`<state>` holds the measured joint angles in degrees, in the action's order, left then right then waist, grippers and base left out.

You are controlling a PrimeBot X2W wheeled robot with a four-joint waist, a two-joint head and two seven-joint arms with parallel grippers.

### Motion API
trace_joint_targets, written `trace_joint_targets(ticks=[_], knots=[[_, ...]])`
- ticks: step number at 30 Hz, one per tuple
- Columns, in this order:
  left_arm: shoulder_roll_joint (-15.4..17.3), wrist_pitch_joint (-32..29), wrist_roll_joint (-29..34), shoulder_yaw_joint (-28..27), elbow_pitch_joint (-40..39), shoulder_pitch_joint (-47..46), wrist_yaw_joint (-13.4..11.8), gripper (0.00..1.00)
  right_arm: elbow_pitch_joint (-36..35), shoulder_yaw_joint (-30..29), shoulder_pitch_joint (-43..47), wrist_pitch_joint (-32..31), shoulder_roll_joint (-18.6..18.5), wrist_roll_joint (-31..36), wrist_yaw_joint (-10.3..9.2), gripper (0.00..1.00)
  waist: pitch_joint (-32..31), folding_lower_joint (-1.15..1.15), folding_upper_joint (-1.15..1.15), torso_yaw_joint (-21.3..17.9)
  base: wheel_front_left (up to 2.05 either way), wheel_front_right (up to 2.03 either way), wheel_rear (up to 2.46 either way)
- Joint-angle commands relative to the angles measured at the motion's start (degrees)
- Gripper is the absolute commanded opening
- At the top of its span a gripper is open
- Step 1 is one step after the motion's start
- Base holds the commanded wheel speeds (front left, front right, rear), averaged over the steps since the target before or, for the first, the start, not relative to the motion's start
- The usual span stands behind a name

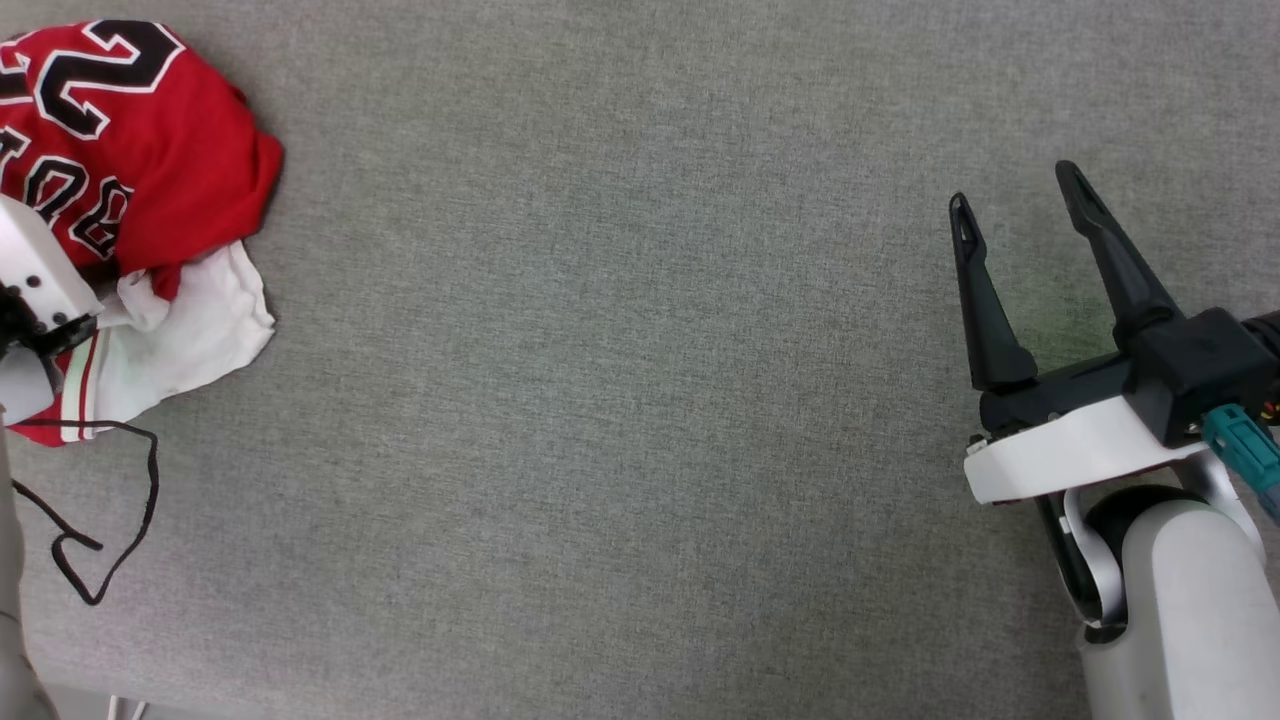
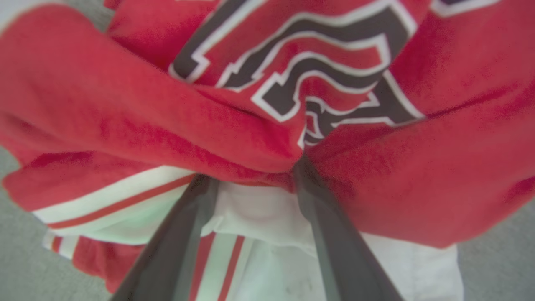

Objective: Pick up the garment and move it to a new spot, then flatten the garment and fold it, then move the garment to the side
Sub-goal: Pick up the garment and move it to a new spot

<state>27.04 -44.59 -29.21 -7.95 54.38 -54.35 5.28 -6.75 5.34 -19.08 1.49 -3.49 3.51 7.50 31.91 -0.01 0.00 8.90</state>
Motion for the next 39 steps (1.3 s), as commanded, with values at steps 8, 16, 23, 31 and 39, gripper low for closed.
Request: trace_joint_targets(ticks=[8, 16, 23, 31, 39], knots=[[-0.8, 13.5, 4.6, 3.1, -1.8, 2.6, -1.0, 0.00, 2.0, -0.1, 0.8, 1.2, 0.1, -0.5, -0.02, 1.00, -6.1, 0.01, 0.00, 1.5, 0.00, 0.00, 0.00], [0.3, 32.2, 9.7, 5.8, -7.1, 0.6, -2.1, 0.00, 4.5, -1.4, 4.6, 2.6, 0.6, -2.4, -0.02, 1.00, -15.9, 0.01, 0.00, 2.3, 0.00, 0.00, 0.00], [-2.0, 43.3, 11.8, 8.4, -11.4, 0.7, -1.5, 0.00, 5.9, -2.5, 8.5, 3.6, 0.7, -5.4, -0.02, 1.00, -23.9, 0.01, 0.00, -0.1, 0.00, 0.00, 0.00], [-8.3, 48.0, 9.9, 11.4, -17.6, 6.7, 0.1, 0.00, 5.8, -3.9, 13.1, 3.1, 0.7, -7.1, -0.02, 1.00, -29.9, 0.01, 0.00, -6.0, 0.00, 0.00, 0.00], [-18.4, 46.9, 6.7, 17.1, -26.6, 17.3, 1.2, 0.00, 4.1, -4.4, 16.4, 1.1, 0.7, -7.2, -0.02, 1.00, -32.6, 0.01, 0.00, -13.3, 0.00, 0.00, 0.00]])
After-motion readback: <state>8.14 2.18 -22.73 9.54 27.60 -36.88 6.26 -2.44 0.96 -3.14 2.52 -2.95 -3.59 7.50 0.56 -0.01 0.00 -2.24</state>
